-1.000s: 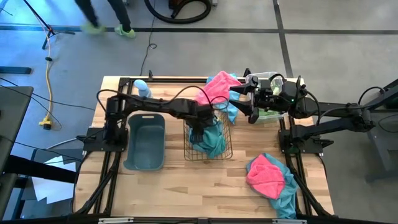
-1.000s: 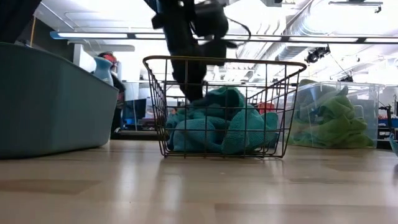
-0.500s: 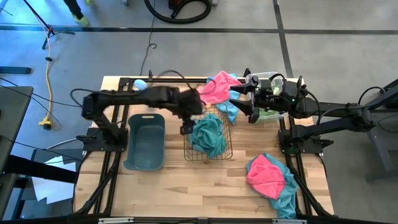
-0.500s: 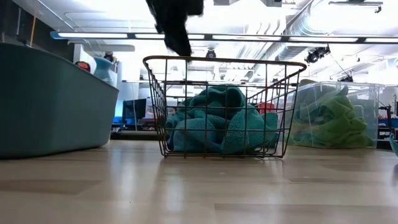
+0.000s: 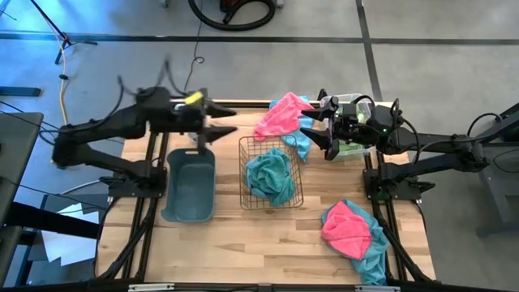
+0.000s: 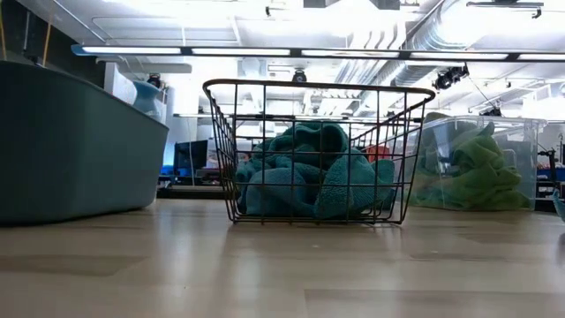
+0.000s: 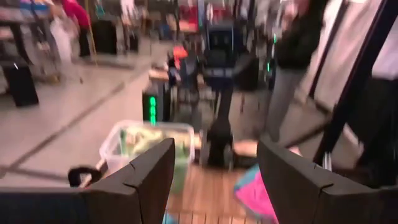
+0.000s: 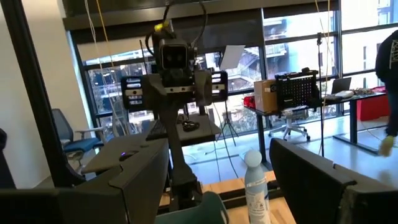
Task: Sort microfiber towel by color & place in baskets
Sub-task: Put the bottom pink towel into the blue bin
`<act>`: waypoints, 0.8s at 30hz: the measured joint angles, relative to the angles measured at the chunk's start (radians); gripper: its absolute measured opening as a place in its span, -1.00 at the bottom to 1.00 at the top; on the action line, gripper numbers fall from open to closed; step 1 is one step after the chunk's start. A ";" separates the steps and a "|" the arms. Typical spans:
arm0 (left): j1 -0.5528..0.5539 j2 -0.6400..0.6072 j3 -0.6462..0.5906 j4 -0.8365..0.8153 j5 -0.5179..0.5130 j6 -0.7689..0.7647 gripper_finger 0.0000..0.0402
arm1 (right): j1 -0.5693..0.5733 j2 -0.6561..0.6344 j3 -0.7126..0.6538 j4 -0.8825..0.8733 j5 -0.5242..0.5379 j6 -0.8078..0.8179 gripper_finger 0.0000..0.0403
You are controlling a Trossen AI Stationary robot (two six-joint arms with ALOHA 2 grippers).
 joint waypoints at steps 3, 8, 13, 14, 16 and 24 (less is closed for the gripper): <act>0.000 -0.102 -0.137 0.138 -0.017 -0.047 0.08 | 0.000 0.000 0.000 0.001 0.000 0.000 0.37; -0.004 -0.218 -0.362 0.362 -0.042 -0.153 0.08 | 0.000 0.000 0.000 0.002 0.000 0.000 0.37; -0.024 -0.255 -0.521 0.536 -0.049 -0.221 0.08 | 0.000 0.000 0.000 0.002 0.000 0.000 0.37; -0.028 -0.256 -0.542 0.550 -0.059 -0.230 0.07 | 0.000 0.000 0.000 0.002 0.000 0.001 0.37; -0.035 -0.255 -0.571 0.585 -0.065 -0.231 0.07 | 0.000 0.000 0.000 0.002 0.000 0.001 0.37; -0.037 -0.257 -0.593 0.650 -0.067 -0.178 0.07 | 0.000 0.000 0.000 0.001 0.000 0.009 0.37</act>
